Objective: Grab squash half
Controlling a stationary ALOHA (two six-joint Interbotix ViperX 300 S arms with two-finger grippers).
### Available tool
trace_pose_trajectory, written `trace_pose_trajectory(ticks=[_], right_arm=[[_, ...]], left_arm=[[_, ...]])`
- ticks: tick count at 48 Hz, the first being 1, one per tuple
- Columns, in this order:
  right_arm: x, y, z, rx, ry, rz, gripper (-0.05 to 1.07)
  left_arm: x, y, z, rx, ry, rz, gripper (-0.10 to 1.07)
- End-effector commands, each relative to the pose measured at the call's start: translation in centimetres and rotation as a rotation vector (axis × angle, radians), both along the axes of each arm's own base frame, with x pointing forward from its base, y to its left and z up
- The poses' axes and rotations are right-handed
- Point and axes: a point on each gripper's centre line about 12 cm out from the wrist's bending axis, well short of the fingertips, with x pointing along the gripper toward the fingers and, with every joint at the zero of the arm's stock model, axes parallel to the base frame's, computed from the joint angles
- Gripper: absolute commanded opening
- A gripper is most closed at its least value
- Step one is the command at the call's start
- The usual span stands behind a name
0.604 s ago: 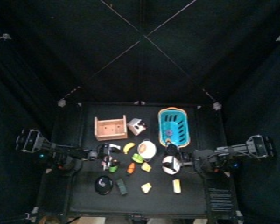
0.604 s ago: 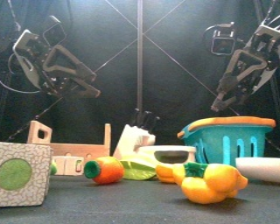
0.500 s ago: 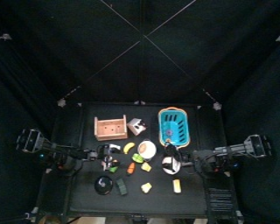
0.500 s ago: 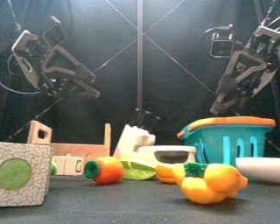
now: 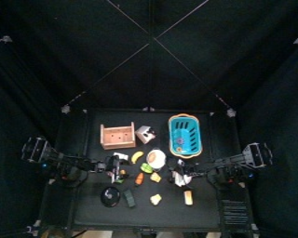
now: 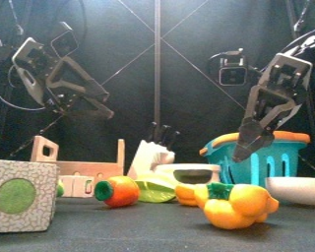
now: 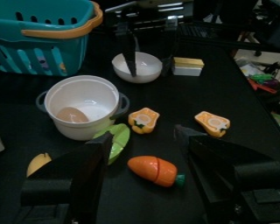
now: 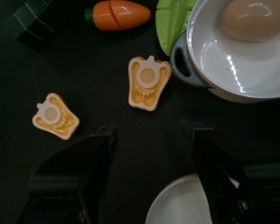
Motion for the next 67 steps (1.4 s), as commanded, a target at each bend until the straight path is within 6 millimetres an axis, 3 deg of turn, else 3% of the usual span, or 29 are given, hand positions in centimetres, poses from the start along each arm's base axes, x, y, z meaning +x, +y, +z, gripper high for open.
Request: trace_pose_trajectory(ticks=[1, 34, 67], right_arm=[[1.2, 0.3, 0.4, 0.007, -0.013, 0.001, 0.91], [6.1, 0.5, -2.1, -0.044, 0.122, 0.002, 0.91], [7.5, 0.4, -3.7, -0.093, 0.195, 0.017, 0.91]], left_arm=[[0.9, -0.4, 0.7, -0.002, -0.027, -0.007, 0.93], [1.3, -0.5, 0.0, -0.001, -0.006, -0.009, 0.93], [1.4, -0.5, -0.1, -0.001, -0.001, -0.007, 0.93]])
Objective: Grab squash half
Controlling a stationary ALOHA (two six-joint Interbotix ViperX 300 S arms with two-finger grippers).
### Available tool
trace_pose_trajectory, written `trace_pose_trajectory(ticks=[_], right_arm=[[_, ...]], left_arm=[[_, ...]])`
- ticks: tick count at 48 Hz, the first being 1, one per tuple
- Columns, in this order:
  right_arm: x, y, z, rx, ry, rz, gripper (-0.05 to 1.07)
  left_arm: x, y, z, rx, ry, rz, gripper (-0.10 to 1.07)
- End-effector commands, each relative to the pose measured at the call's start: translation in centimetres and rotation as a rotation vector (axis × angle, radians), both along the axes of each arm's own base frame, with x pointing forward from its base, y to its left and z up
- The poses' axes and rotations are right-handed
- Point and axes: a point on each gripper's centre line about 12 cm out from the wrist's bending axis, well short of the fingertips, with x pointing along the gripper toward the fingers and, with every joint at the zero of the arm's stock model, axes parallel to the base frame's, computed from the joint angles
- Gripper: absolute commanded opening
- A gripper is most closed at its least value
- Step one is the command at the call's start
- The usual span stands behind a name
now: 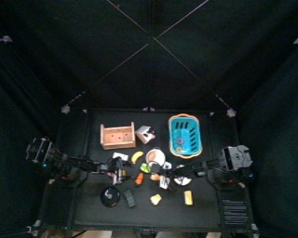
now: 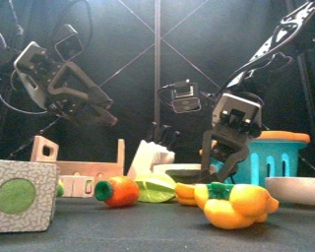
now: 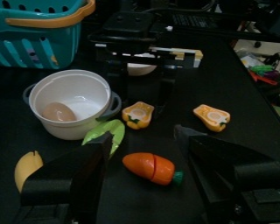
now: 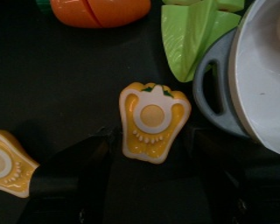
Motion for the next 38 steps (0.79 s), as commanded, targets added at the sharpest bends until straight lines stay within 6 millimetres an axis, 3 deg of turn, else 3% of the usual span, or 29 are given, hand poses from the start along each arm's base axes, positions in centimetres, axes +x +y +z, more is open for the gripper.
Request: trace_pose_trajectory(ticks=[1, 38], right_arm=[[0.5, -0.05, 0.95, 0.0, -0.021, -0.004, 0.91], [0.25, 0.37, 0.86, -0.01, -0.001, 0.009, 0.88]], left_arm=[[0.55, -0.1, 0.73, -0.001, -0.03, 0.0, 0.93], [0.58, -0.08, 0.81, -0.008, -0.033, 0.006, 0.93]])
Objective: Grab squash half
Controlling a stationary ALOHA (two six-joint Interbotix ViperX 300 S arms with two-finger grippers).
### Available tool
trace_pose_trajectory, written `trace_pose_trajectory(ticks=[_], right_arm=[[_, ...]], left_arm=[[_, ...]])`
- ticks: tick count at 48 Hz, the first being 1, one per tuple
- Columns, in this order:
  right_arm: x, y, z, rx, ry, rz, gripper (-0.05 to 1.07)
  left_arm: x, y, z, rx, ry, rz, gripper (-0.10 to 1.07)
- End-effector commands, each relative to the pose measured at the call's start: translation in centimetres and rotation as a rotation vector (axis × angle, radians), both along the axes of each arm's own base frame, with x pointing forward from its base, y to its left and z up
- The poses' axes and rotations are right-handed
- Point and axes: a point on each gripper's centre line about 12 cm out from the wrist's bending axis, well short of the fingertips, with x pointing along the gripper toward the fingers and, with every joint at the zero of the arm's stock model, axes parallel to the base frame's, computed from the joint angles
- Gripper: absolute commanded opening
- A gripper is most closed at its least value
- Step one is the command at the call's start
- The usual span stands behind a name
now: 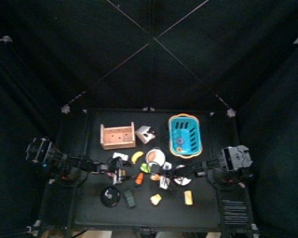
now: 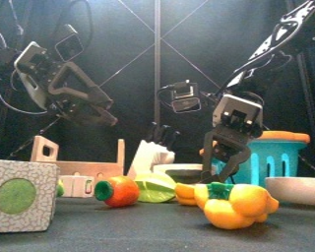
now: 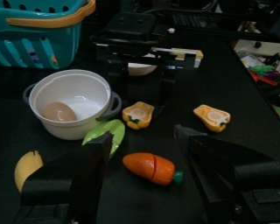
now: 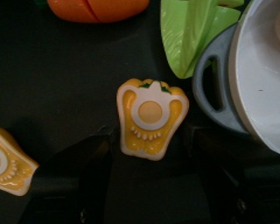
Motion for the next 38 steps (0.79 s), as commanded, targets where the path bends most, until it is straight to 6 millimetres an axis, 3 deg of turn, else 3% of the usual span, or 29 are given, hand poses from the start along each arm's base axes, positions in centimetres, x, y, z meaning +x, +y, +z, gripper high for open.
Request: trace_pose_trajectory(ticks=[1, 19, 38], right_arm=[[0.3, 0.3, 0.8, 0.001, -0.023, 0.007, 0.88], [0.2, 0.7, 1.1, -0.003, -0.018, 0.018, 0.68], [0.0, 2.3, 3.5, 0.006, -0.08, 0.061, 0.67]], left_arm=[[0.6, 0.0, 0.8, -0.008, -0.033, 0.007, 0.93], [0.6, 0.0, 0.9, -0.01, -0.034, 0.01, 0.93], [0.9, 0.0, 1.1, -0.01, -0.043, 0.009, 0.93]])
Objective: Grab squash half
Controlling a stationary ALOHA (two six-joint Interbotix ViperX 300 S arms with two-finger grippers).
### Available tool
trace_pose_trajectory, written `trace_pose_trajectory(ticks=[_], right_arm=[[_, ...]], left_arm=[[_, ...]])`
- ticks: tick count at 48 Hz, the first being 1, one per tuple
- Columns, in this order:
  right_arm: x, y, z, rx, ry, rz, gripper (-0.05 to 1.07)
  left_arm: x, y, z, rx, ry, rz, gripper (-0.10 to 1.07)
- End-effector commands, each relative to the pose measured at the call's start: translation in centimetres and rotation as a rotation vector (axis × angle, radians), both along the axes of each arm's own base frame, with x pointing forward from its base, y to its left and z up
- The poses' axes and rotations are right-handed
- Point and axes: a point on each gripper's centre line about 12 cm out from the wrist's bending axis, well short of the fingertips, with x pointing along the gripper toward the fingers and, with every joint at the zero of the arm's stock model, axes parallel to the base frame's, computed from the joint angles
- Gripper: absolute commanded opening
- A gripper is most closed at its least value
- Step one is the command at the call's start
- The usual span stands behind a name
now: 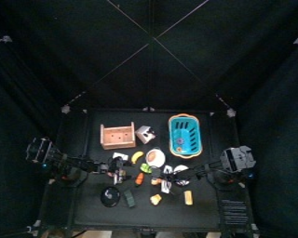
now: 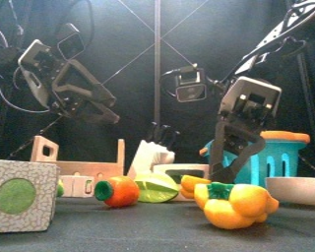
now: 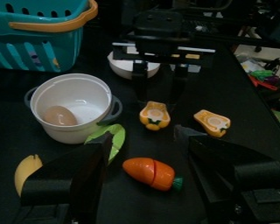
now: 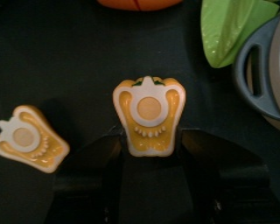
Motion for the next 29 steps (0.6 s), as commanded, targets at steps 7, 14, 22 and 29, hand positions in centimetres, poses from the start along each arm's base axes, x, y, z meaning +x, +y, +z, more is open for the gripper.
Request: trace_pose_trajectory(ticks=[7, 14, 22, 29], right_arm=[[0.43, 0.12, 2.39, 0.003, -0.071, 0.012, 0.67], [0.49, 0.09, 2.5, -0.006, -0.075, 0.02, 0.67], [0.62, 0.07, 2.58, -0.019, -0.079, 0.032, 0.67], [0.92, 0.0, 3.19, -0.033, -0.097, 0.044, 0.67]], left_arm=[[0.58, -0.1, 0.83, -0.003, -0.033, 0.001, 0.93], [0.58, -0.1, 0.78, -0.004, -0.032, 0.001, 0.93], [0.63, -0.04, 0.77, -0.009, -0.031, 0.008, 0.93], [0.63, 0.11, 0.65, -0.019, -0.026, 0.024, 0.93]])
